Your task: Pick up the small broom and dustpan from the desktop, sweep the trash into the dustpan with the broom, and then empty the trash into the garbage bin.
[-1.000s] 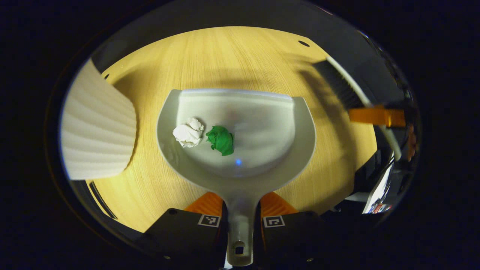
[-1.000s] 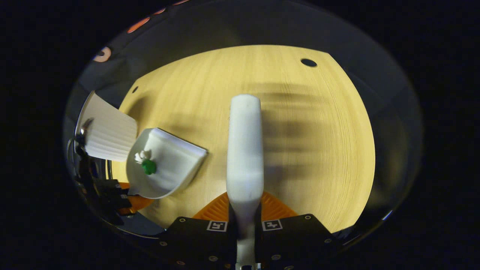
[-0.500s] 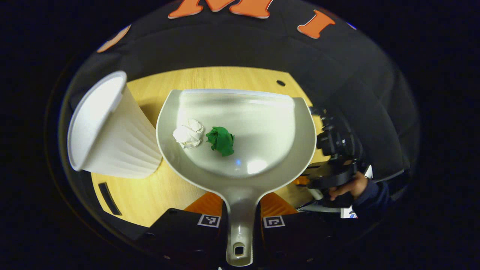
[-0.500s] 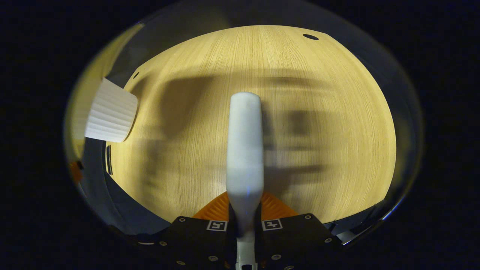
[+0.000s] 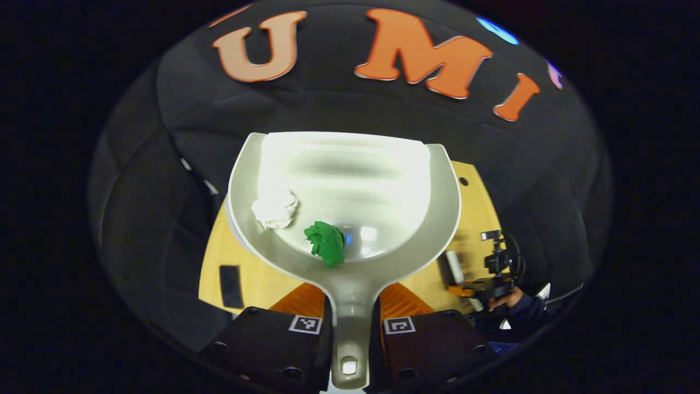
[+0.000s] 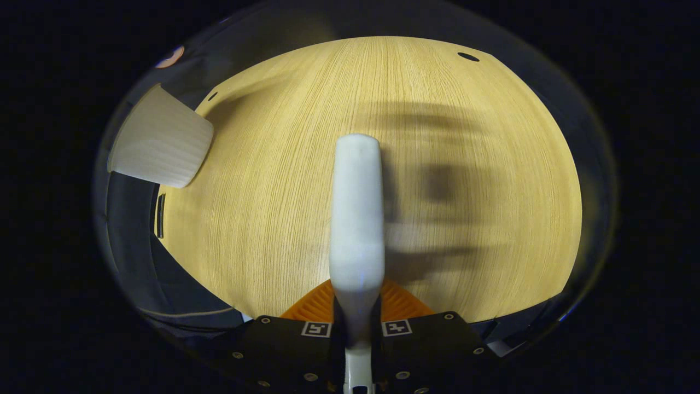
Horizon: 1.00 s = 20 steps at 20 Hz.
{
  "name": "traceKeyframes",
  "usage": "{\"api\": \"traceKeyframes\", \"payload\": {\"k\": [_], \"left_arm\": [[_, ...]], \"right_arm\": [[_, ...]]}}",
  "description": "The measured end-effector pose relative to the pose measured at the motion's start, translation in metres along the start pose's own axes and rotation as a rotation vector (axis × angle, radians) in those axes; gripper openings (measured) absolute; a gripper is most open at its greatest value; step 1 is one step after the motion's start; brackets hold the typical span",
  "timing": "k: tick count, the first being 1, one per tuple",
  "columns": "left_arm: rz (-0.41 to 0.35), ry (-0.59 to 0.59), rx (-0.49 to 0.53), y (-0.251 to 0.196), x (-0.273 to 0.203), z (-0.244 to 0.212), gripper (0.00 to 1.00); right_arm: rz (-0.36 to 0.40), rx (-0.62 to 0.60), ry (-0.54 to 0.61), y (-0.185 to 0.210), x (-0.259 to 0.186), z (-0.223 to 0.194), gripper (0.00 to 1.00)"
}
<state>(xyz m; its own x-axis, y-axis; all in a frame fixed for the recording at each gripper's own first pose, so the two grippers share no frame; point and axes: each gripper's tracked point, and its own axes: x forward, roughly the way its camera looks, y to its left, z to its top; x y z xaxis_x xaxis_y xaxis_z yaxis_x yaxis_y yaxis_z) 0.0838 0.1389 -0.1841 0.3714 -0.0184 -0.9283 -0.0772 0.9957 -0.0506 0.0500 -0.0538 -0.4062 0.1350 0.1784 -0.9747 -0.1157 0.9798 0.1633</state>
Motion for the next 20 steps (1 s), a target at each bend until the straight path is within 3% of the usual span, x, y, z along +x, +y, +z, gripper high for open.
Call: {"api": "traceKeyframes", "payload": {"k": [1, 4, 6, 13, 17, 20], "left_arm": [[0.056, 0.036, -0.002, 0.035, 0.005, -0.007, 0.30], [0.226, 0.146, 0.039, 0.103, 0.023, -0.022, 0.27], [0.276, 0.206, 0.127, 0.112, 0.036, -0.020, 0.27], [0.510, 0.234, 0.506, 0.127, 0.010, 0.025, 0.27], [0.712, 0.212, 0.778, 0.148, -0.003, 0.058, 0.27], [0.816, 0.206, 0.942, 0.167, -0.012, 0.068, 0.26]], "right_arm": [[-0.004, -0.001, -0.001, -0.001, 0.000, 0.001, 0.19], [-0.009, -0.003, -0.003, 0.000, -0.001, 0.003, 0.19], [-0.011, -0.007, 0.002, 0.000, -0.002, 0.007, 0.19], [-0.038, 0.001, -0.004, 0.010, -0.008, 0.009, 0.19], [-0.041, 0.004, -0.001, 0.006, -0.010, 0.011, 0.19], [-0.039, 0.006, 0.002, 0.007, -0.012, 0.013, 0.19]]}}
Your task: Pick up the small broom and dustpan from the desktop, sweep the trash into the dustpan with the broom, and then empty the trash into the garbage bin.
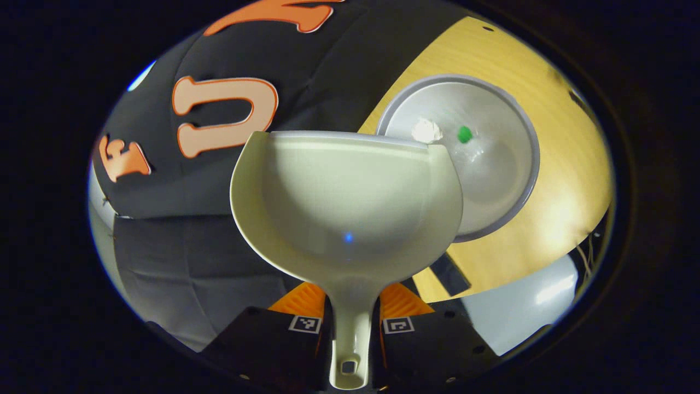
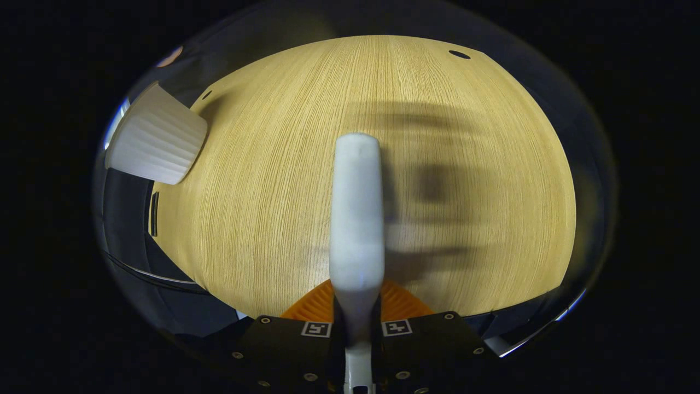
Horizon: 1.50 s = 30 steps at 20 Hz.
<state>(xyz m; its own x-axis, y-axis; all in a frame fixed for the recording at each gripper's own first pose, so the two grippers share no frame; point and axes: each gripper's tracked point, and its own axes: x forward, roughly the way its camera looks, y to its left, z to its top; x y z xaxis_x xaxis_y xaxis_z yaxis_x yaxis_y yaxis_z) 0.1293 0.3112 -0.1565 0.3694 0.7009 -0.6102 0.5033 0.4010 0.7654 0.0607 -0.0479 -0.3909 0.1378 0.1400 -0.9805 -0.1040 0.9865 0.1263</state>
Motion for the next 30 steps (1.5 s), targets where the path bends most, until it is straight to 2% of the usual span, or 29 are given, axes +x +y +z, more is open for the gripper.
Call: {"api": "traceKeyframes", "payload": {"k": [3, 4, 6, 7, 11, 14, 16, 19, 27, 30], "left_arm": [[0.108, -0.019, 0.105, 0.002, -0.002, -0.015, 0.27], [0.113, -0.029, 0.101, -0.002, -0.002, -0.017, 0.26], [0.039, -0.039, 0.004, -0.013, 0.003, -0.016, 0.26], [-0.041, -0.040, -0.087, -0.026, 0.002, -0.016, 0.27], [-0.442, -0.052, -0.505, -0.097, -0.013, 0.005, 0.27], [-0.666, -0.097, -0.715, -0.127, -0.038, 0.043, 0.27], [-0.802, -0.145, -0.794, -0.152, -0.073, 0.077, 0.27], [-0.897, -0.230, -0.788, -0.171, -0.127, 0.114, 0.27], [-1.033, -0.290, -0.757, -0.259, -0.186, 0.174, 0.27], [-0.998, -0.297, -0.741, -0.299, -0.182, 0.186, 0.27]], "right_arm": [[0.001, -0.003, 0.001, -0.001, -0.002, 0.003, 0.19], [0.001, -0.001, 0.002, 0.000, -0.003, 0.003, 0.19], [0.002, 0.000, 0.000, -0.001, -0.004, 0.003, 0.19], [0.002, -0.001, 0.001, -0.001, -0.005, 0.004, 0.19], [-0.001, -0.001, 0.003, 0.000, -0.006, 0.004, 0.19], [-0.003, 0.000, -0.001, 0.000, -0.007, 0.006, 0.19], [-0.008, 0.002, -0.003, 0.000, -0.009, 0.006, 0.19], [-0.016, 0.003, -0.002, 0.000, -0.009, 0.007, 0.19], [-0.019, 0.037, -0.013, -0.001, -0.009, 0.008, 0.23], [-0.022, 0.048, -0.007, 0.002, -0.010, 0.002, 0.25]]}}
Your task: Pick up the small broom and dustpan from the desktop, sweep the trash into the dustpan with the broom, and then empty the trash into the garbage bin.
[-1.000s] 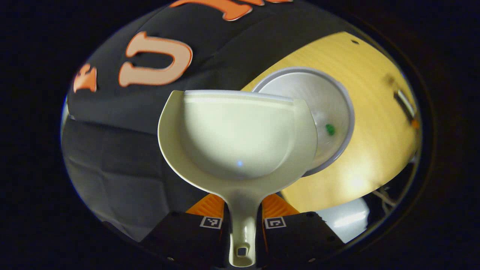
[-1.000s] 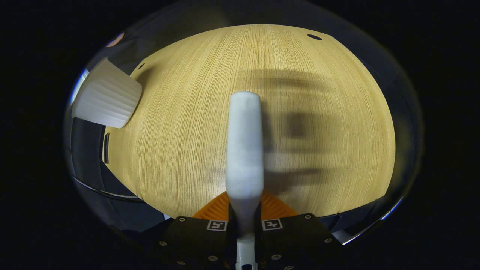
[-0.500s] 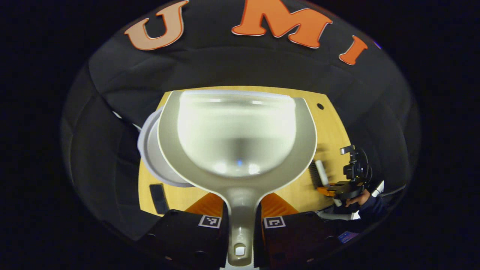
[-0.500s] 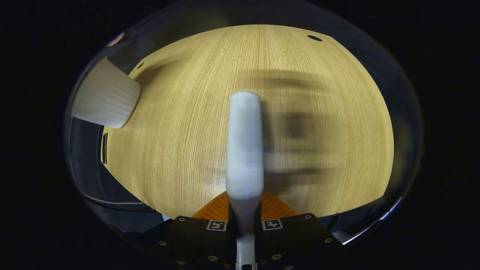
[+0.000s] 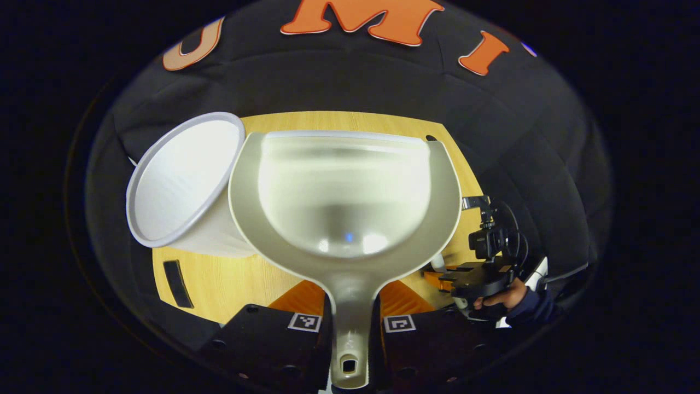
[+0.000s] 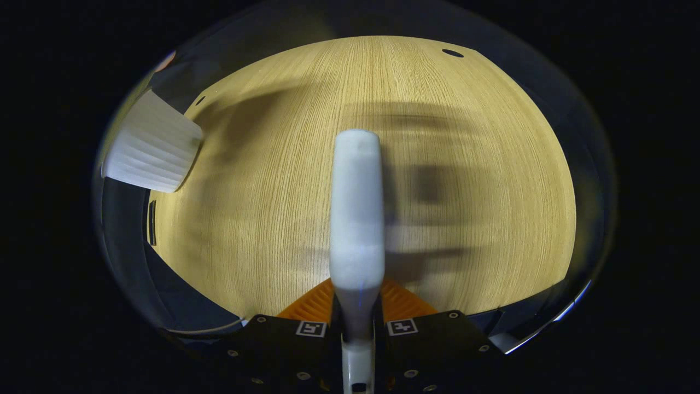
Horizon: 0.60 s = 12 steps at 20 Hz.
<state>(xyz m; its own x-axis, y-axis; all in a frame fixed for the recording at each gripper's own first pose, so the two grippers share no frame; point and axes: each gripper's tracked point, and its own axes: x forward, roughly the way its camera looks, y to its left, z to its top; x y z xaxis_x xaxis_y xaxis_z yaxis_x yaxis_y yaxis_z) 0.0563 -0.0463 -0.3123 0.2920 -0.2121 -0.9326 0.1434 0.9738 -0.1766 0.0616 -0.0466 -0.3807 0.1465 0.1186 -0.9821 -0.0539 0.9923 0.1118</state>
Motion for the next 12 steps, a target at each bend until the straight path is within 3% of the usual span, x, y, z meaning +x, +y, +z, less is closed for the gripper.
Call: {"api": "traceKeyframes", "payload": {"k": [11, 12], "left_arm": [[0.039, 0.156, -0.094, -0.004, 0.139, -0.093, 0.28], [0.040, 0.161, -0.094, -0.006, 0.148, -0.099, 0.31]], "right_arm": [[-0.017, -0.003, -0.012, -0.001, -0.001, 0.003, 0.25], [-0.017, -0.004, -0.012, 0.000, -0.001, 0.003, 0.24]]}}
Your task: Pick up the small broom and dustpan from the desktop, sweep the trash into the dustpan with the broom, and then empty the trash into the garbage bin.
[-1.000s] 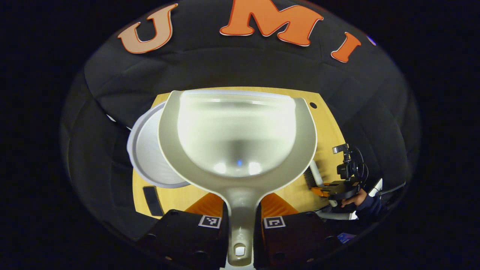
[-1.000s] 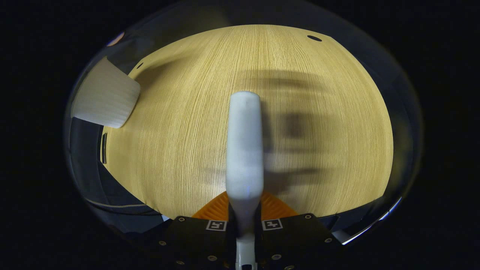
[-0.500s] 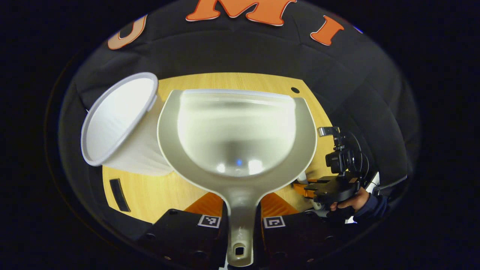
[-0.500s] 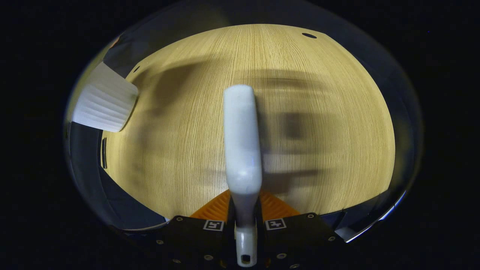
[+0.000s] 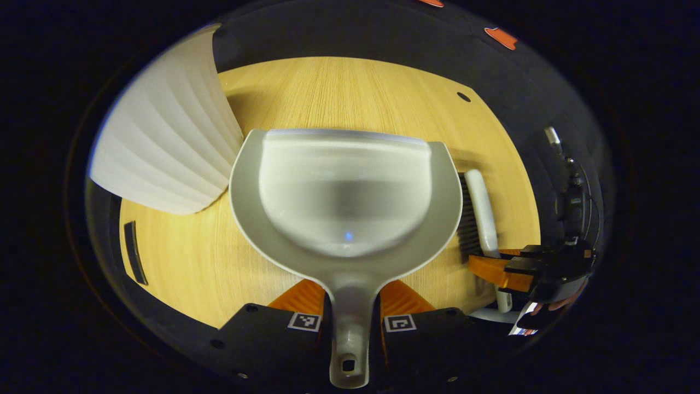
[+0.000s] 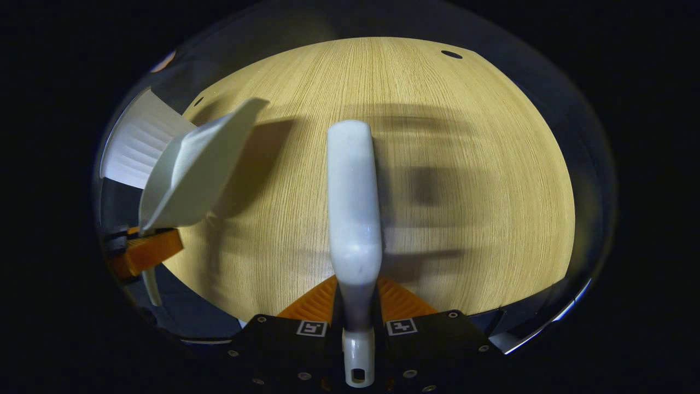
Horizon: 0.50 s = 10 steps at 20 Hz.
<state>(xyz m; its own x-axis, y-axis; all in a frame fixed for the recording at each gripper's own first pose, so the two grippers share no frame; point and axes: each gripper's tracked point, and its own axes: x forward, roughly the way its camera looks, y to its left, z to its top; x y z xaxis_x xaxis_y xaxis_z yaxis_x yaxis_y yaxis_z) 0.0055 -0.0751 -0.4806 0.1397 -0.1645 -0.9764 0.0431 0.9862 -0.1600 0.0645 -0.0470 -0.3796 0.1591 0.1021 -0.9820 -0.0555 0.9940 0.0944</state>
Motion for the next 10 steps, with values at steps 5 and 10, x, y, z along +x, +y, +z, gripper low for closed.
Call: {"api": "traceKeyframes", "payload": {"k": [5, 10], "left_arm": [[0.001, 0.034, -0.025, -0.005, 0.032, -0.014, 0.28], [0.006, 0.018, -0.033, -0.013, 0.043, -0.020, 0.34]], "right_arm": [[-0.010, -0.014, -0.004, 0.000, 0.001, 0.003, 0.25], [-0.033, -0.049, -0.018, 0.000, 0.002, 0.001, 0.25]]}}
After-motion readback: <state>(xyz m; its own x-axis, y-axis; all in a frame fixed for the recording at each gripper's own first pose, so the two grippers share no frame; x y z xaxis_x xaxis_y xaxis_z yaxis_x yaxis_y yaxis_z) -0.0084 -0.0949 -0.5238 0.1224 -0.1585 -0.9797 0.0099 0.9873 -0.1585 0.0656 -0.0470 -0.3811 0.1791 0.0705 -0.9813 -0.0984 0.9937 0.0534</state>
